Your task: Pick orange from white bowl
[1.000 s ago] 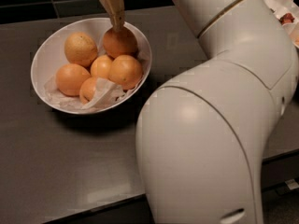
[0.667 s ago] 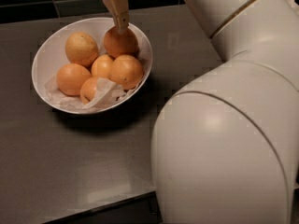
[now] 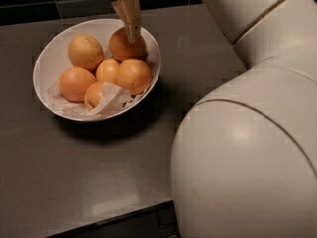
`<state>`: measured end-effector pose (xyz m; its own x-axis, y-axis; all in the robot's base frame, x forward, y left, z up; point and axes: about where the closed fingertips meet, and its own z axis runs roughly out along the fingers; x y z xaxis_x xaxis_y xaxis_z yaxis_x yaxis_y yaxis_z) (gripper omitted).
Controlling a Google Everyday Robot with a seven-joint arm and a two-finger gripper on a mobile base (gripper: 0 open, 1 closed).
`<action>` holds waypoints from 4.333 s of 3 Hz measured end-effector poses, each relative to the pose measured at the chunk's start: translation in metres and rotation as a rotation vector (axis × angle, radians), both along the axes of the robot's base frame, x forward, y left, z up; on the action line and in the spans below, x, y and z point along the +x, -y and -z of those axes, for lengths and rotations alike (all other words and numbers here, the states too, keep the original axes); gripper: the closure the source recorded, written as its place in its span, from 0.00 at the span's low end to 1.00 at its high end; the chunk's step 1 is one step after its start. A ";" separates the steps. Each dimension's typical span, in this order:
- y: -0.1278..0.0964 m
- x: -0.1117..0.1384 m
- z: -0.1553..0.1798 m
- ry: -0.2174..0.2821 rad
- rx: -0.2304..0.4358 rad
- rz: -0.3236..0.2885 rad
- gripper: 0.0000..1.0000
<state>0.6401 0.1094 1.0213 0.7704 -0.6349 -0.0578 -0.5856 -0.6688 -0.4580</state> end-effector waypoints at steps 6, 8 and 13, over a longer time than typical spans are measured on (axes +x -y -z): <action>0.003 -0.006 0.028 -0.135 -0.023 -0.006 0.12; 0.012 -0.010 0.040 -0.175 -0.017 0.004 0.11; 0.025 -0.007 0.051 -0.202 -0.056 0.053 0.10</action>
Offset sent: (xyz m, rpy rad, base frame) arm 0.0006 -0.0103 -0.0416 -0.0219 0.1440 0.0310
